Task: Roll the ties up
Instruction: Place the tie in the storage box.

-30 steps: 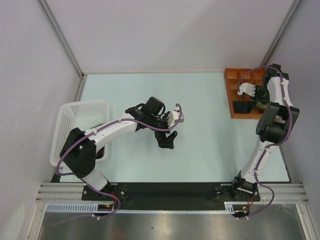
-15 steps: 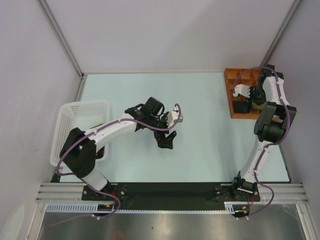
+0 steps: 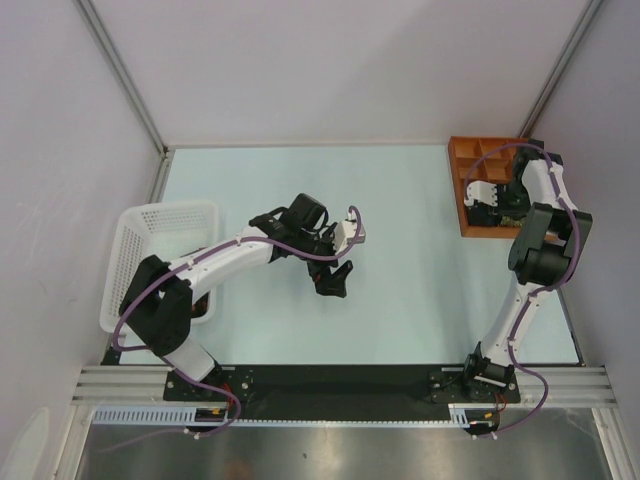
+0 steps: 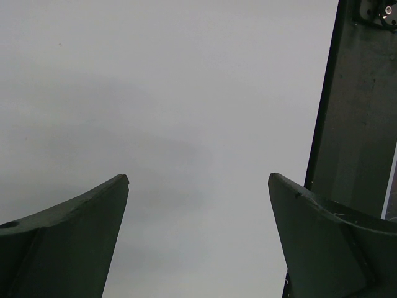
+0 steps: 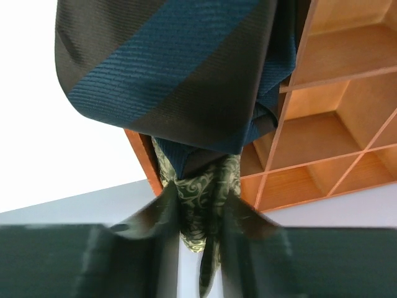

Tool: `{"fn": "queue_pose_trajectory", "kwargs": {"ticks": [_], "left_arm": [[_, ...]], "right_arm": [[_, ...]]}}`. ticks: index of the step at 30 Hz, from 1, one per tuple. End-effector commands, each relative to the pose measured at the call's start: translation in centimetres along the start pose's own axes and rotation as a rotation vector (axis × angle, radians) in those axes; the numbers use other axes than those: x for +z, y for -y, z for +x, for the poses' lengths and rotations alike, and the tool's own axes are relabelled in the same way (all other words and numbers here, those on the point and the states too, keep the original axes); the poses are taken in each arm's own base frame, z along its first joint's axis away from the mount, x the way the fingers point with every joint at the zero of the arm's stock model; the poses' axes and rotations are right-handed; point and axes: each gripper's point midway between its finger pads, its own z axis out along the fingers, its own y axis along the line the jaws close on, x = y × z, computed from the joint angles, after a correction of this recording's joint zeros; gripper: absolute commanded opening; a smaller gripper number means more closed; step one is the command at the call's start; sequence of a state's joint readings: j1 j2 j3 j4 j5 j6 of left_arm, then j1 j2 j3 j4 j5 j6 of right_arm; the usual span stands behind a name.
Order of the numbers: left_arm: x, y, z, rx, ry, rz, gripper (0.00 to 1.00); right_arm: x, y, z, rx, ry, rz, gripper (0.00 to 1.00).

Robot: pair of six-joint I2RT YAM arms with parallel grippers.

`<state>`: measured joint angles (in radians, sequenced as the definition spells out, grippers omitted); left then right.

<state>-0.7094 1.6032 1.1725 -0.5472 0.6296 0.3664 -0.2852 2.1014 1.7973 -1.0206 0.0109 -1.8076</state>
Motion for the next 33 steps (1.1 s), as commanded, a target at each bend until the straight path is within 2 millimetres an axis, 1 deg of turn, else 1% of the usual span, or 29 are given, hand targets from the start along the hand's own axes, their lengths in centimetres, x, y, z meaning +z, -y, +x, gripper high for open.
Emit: {"fn": "queue_pose_trajectory", "kwargs": {"ticks": [1,2,3,5,7,8,9,10,11,14,16,20,21,23,24,25,26,27,28,29,30,31,32,33], "left_arm": [[-0.8,0.2,-1.0,0.006,0.045,0.0,1.0],[-0.8,0.2,-1.0,0.008,0.046,0.0,1.0],[-0.8,0.2,-1.0,0.008,0.046,0.001,0.99],[-0.9,0.1,-1.2,0.01,0.051,-0.003,0.99],[-1.0,0.1,-1.4,0.011,0.053,-0.007,0.99],[-1.1,0.1,-1.5,0.013,0.057,-0.009,0.99],[-1.2,0.1,-1.7,0.014,0.059,-0.01,1.0],[-1.4,0.1,-1.8,0.018,0.061,-0.014,0.99],[-1.4,0.2,-1.8,0.021,0.061,-0.014,0.99],[-1.6,0.2,-1.7,0.022,0.06,-0.022,1.0],[-1.6,0.2,-1.7,0.02,0.061,-0.019,0.99],[-1.8,0.2,-1.8,0.023,0.061,-0.025,1.0],[-2.0,0.3,-1.9,0.026,0.064,-0.03,0.99],[-2.4,-0.1,-2.0,0.011,0.073,-0.039,0.99],[-2.6,-0.3,-2.1,0.002,0.081,-0.041,1.0],[-2.9,-0.3,-2.2,-0.017,0.088,-0.041,1.0],[-3.4,-0.9,-2.3,-0.037,0.103,-0.052,0.99],[-3.9,-1.0,-2.6,-0.064,0.121,-0.053,0.99],[-4.2,-1.3,-2.7,-0.077,0.131,-0.062,1.0],[-4.8,-2.0,-2.7,-0.102,0.144,-0.081,1.0],[-5.3,-2.5,-3.0,-0.137,0.153,-0.109,0.99],[-5.9,-3.1,-3.2,-0.158,0.163,-0.132,1.0],[-6.7,-4.0,-2.8,-0.196,0.167,-0.153,1.0],[-7.4,-4.4,-2.9,-0.231,0.178,-0.167,1.0]], "right_arm": [[-1.1,0.5,-0.3,-0.026,-0.018,0.019,0.36],[-1.3,0.6,-0.2,-0.023,-0.021,0.025,0.39],[-1.5,0.6,-0.2,-0.023,-0.021,0.03,0.45],[-2.2,0.6,-0.2,-0.028,-0.024,0.04,0.5],[-2.7,0.4,-0.2,-0.035,-0.026,0.044,0.52],[-3.0,0.3,-0.2,-0.039,-0.026,0.044,0.56],[-3.3,0.2,-0.3,-0.044,-0.024,0.046,0.64],[-3.3,-0.1,-0.3,-0.045,-0.023,0.04,0.65],[-3.9,0.0,-0.4,-0.047,-0.025,0.052,0.67],[-4.8,0.0,-0.4,-0.042,-0.021,0.069,0.66],[-4.9,-0.2,-0.4,-0.041,-0.021,0.061,0.66],[-5.6,0.0,-0.2,-0.026,-0.031,0.07,0.66],[-6.2,0.6,0.0,-0.015,-0.033,0.091,0.66],[-7.2,0.7,0.3,0.017,-0.021,0.101,0.67],[-9.1,1.1,0.6,0.028,-0.025,0.127,0.68],[-9.8,1.3,0.6,0.049,0.011,0.149,0.69],[-10.6,1.5,0.4,0.068,0.039,0.173,0.8],[-11.6,1.6,0.3,0.093,0.053,0.198,0.82],[-13.1,1.6,0.3,0.119,0.065,0.235,0.82],[-14.1,1.8,-0.5,0.135,0.111,0.266,0.89],[-14.7,1.7,-1.1,0.201,0.146,0.284,0.96],[-16.3,1.8,-1.7,0.234,0.175,0.324,1.0],[-17.1,1.9,-3.3,0.252,0.235,0.339,1.0],[-17.6,1.6,-4.4,0.334,0.28,0.339,1.0]]}}
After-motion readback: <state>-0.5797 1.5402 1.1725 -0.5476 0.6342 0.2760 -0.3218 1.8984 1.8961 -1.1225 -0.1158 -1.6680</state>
